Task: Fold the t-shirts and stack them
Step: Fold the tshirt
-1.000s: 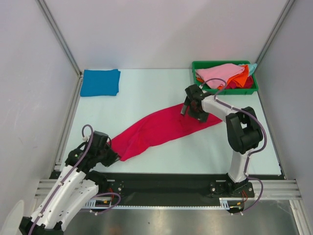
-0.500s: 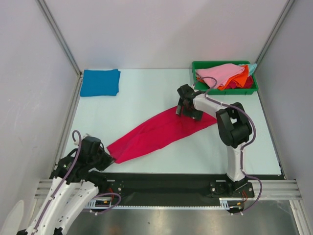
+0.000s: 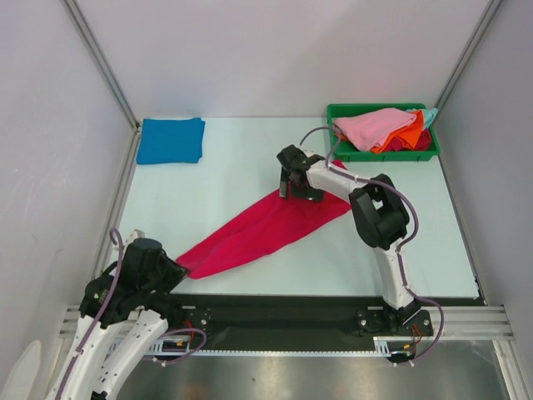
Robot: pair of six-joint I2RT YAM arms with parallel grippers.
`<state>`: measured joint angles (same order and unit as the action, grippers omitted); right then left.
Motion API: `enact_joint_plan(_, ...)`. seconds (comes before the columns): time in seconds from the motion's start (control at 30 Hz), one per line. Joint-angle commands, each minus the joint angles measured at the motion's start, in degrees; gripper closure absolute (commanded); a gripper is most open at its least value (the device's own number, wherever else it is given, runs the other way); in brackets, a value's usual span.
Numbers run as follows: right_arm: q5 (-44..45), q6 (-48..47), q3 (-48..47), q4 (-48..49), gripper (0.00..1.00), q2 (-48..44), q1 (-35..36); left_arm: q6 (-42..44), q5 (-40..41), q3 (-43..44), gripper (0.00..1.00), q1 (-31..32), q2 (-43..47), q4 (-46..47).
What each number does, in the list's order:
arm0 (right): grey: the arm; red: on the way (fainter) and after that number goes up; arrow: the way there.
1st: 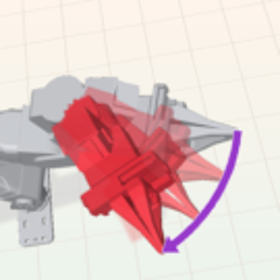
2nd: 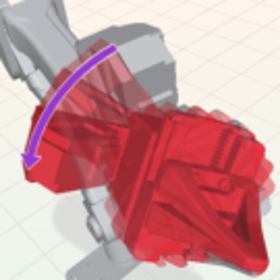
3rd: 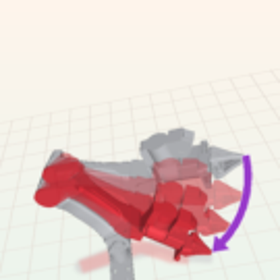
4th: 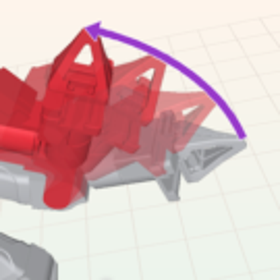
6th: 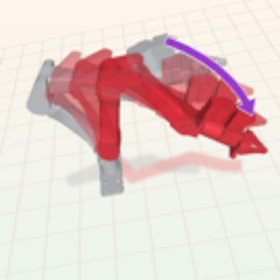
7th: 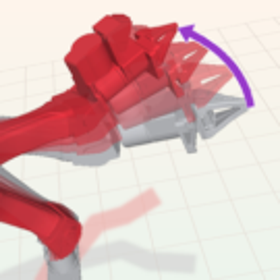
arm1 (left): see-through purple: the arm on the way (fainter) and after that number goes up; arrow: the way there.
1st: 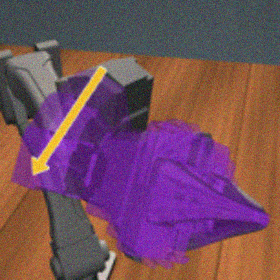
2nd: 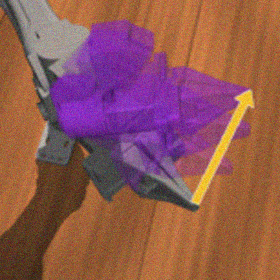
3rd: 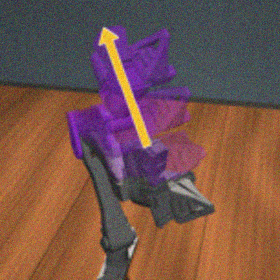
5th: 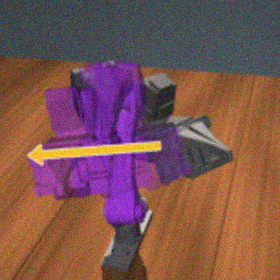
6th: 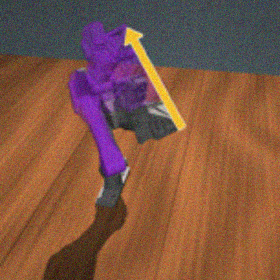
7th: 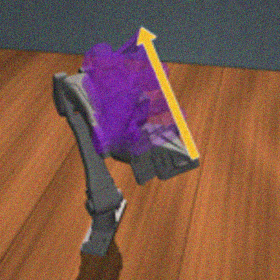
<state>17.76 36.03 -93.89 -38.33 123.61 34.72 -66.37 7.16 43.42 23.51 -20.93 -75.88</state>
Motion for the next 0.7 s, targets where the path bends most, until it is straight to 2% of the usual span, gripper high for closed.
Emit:
enact_joint_plan(0.0, -7.92, 1.32, -0.6, 2.82, 0.0, 4.97, 3.51, 5.44, -2.4, 0.62, 0.9, 0.31, -0.95, 2.91)
enact_joint_plan(0.23, -4.58, -0.52, 6.6, 2.91, 0.0, -0.56, 0.53, 9.15, -14.7, -5.35, 0.89, 0.31, -2.63, 12.4)
enact_joint_plan(0.3, -4.23, -2.36, 8.1, 2.82, 0.0, -3.11, -1.05, 9.33, -15.07, -5.36, 0.89, 0.31, -2.45, 12.59)
enact_joint_plan(0.37, -3.87, -4.03, 9.51, 3.08, 0.0, -4.95, -1.76, 10.64, -15.94, -4.92, 0.75, 0.31, -2.28, 12.42)
enact_joint_plan(0.53, -5.1, -10.54, 8.11, 1.33, 0.0, -10.93, -3.34, 12.4, -14.9, 0.33, 0.52, 0.4, -1.13, 8.12)
enact_joint_plan(0.6, -6.51, -11.59, 5.22, -1.48, 0.0, -12.95, -4.22, 11.7, -12.36, 4.1, 0.45, 0.31, 0.26, 4.78)
enact_joint_plan(0.67, -6.77, -12.04, 3.02, -3.76, 0.0, -14.79, -4.75, 10.65, -10.94, 6.4, 0.43, 0.31, 1.24, 3.63)
